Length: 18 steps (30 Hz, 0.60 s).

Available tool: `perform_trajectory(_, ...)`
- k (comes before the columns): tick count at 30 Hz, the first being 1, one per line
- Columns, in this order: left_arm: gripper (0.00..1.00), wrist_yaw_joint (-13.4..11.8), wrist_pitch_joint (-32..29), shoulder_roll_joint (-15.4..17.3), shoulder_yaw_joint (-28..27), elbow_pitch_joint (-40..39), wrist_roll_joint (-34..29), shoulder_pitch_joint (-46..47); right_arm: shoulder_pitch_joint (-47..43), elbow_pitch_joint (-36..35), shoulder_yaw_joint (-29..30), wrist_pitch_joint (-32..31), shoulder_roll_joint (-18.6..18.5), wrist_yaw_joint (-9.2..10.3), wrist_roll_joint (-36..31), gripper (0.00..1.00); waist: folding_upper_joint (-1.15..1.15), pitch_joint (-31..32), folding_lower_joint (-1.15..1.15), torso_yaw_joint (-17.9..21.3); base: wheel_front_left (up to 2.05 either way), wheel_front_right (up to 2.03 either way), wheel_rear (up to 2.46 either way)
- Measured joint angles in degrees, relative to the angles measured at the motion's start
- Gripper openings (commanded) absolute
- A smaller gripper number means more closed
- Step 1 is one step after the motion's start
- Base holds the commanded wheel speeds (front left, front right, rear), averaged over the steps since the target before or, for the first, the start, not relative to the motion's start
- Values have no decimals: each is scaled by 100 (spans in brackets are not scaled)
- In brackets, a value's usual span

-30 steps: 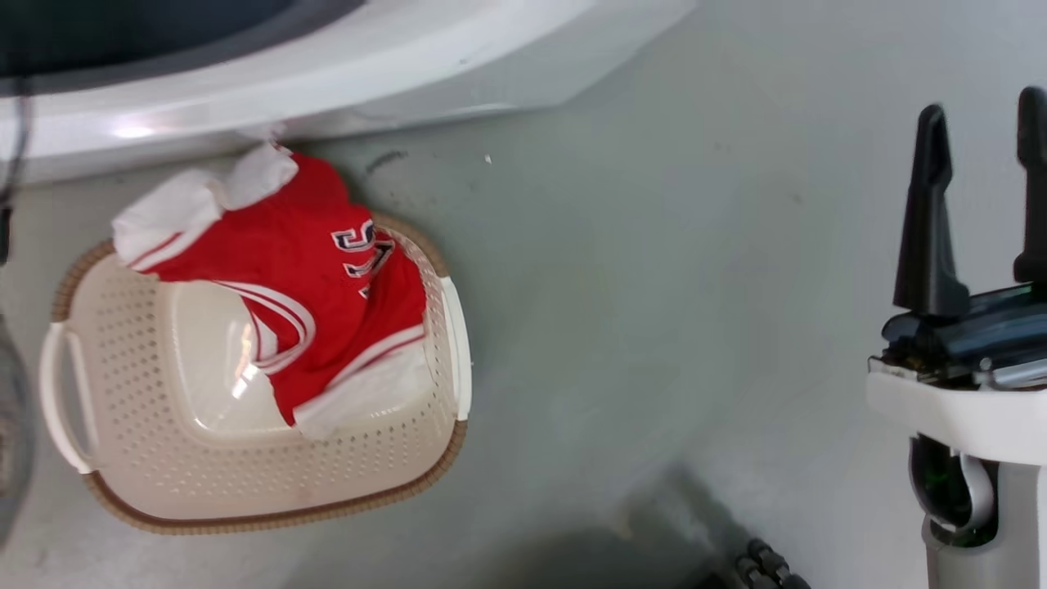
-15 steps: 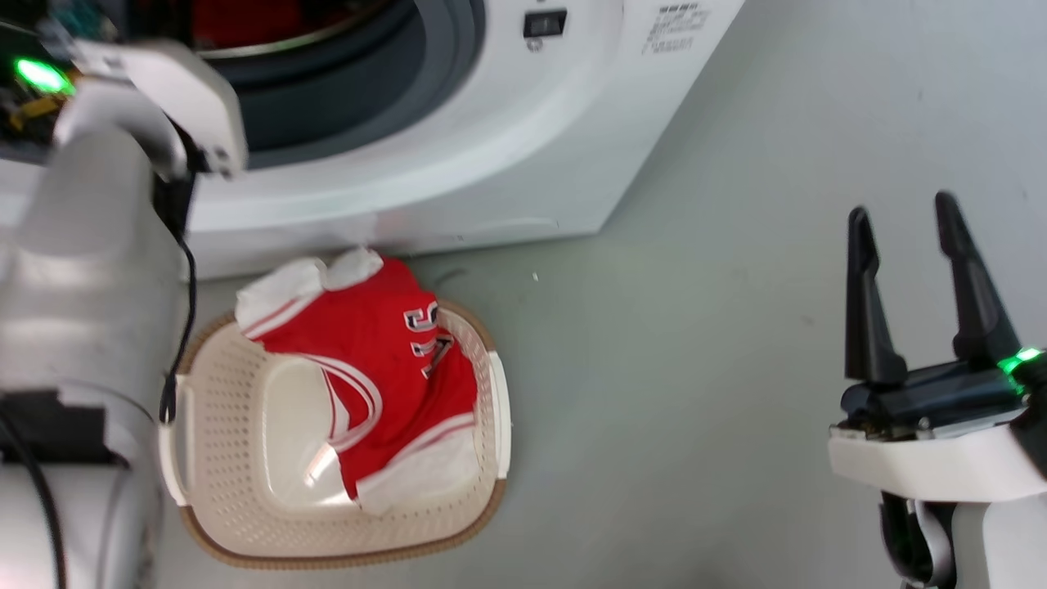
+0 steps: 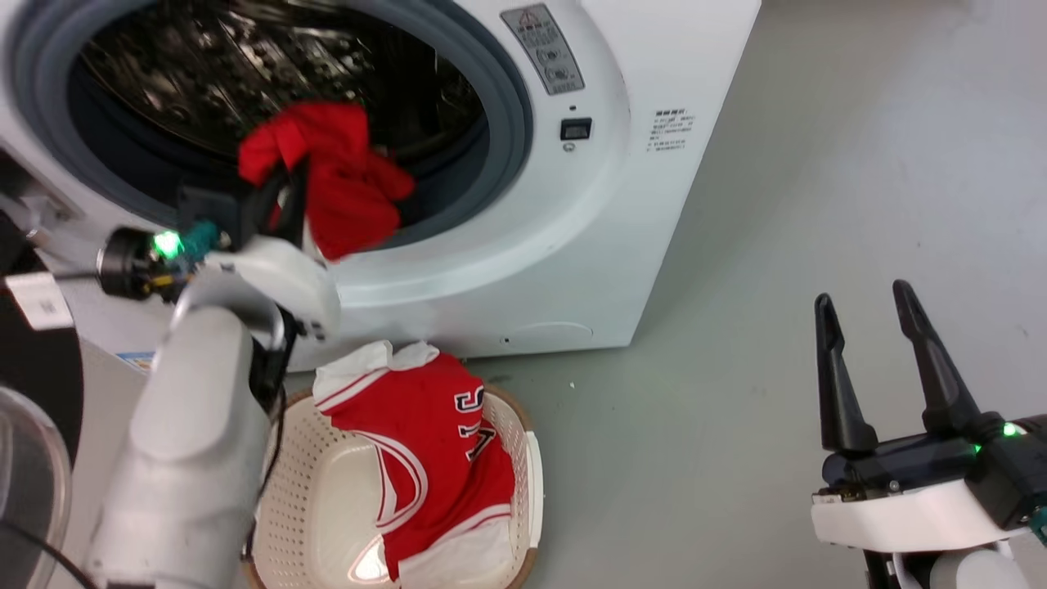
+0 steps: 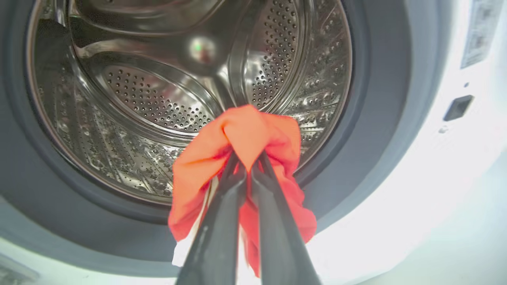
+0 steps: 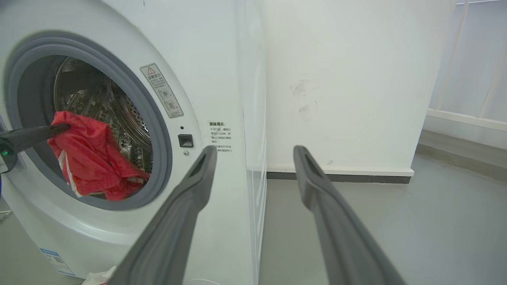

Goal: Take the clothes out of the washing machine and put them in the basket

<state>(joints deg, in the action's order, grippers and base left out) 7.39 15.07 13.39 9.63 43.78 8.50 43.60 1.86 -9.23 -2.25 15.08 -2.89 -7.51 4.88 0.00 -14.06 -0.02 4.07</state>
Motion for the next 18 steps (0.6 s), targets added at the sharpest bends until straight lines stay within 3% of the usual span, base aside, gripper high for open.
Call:
perform_trajectory(8,0,-109,-5,-66,159,-1266,9,-1589,-334,115,-60,1,-1,0,-16,100,0,622,0,-98,0,0,0)
perform_trajectory(18,0,-212,-511,-73,391,-2697,116,-3199,-605,188,-64,1,-1,0,-41,100,0,1100,0,-116,0,0,0)
